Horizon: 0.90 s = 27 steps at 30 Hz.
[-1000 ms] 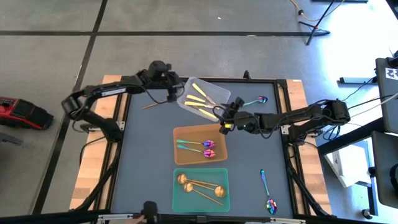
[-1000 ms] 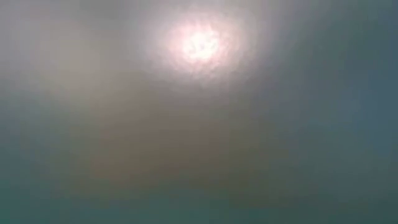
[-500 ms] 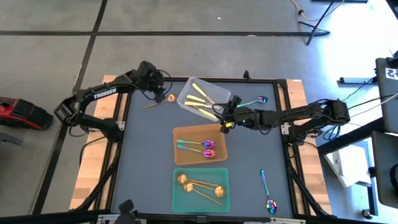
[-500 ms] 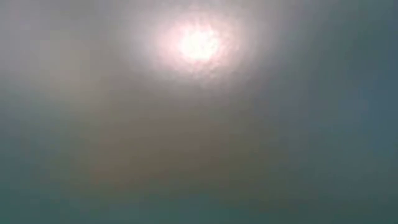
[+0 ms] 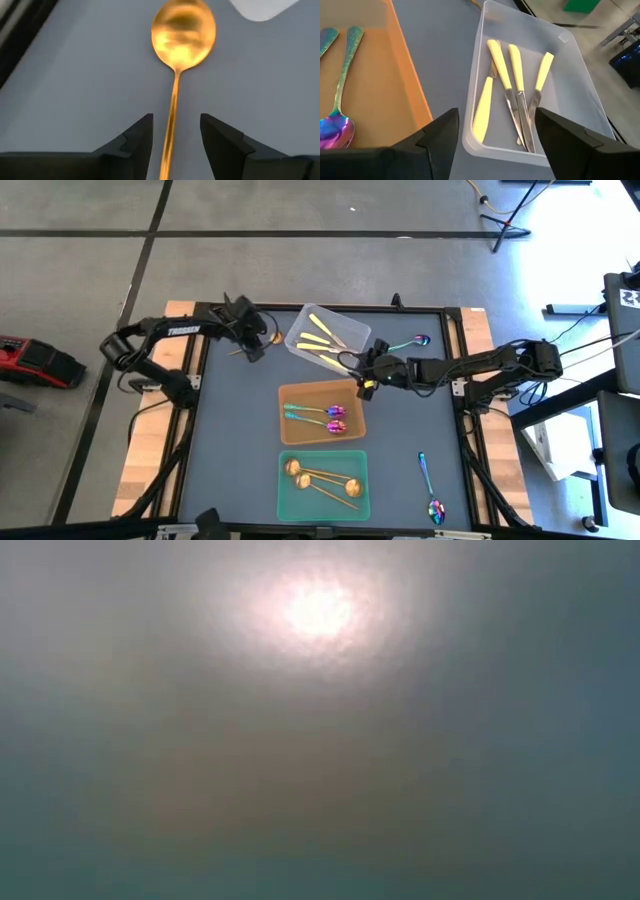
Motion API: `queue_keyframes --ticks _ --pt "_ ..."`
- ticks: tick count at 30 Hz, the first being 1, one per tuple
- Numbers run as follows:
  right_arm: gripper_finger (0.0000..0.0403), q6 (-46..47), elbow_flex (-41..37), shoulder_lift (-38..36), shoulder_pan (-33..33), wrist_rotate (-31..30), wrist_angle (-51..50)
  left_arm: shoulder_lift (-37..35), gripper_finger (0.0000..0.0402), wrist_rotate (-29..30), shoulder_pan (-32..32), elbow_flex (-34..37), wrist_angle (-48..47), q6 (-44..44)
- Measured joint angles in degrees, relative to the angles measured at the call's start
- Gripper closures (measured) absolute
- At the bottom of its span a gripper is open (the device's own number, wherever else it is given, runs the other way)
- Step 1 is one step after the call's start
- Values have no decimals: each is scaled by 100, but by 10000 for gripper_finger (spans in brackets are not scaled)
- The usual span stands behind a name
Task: Sort silverware by color (type)
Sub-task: Put the gold spoon into the green bin
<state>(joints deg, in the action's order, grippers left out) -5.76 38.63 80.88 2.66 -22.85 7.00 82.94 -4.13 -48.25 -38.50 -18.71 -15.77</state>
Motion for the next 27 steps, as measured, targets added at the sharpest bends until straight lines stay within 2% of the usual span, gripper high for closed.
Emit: queue_keyframes --ticks 8,14,18,25,27 --pt "150 -50 0 0 0 -107 3 688 244 40 0 -15 413 -224" --pt "150 82 0 0 0 -48 7 790 253 -49 -13 -17 498 -238" --pt "150 92 0 0 0 -48 9 804 291 -57 -13 -17 502 -240" --pt "150 94 0 0 0 -57 9 812 379 -59 -11 -13 480 -235" --pt "150 94 0 0 0 -57 9 812 392 -50 -11 -13 471 -230"
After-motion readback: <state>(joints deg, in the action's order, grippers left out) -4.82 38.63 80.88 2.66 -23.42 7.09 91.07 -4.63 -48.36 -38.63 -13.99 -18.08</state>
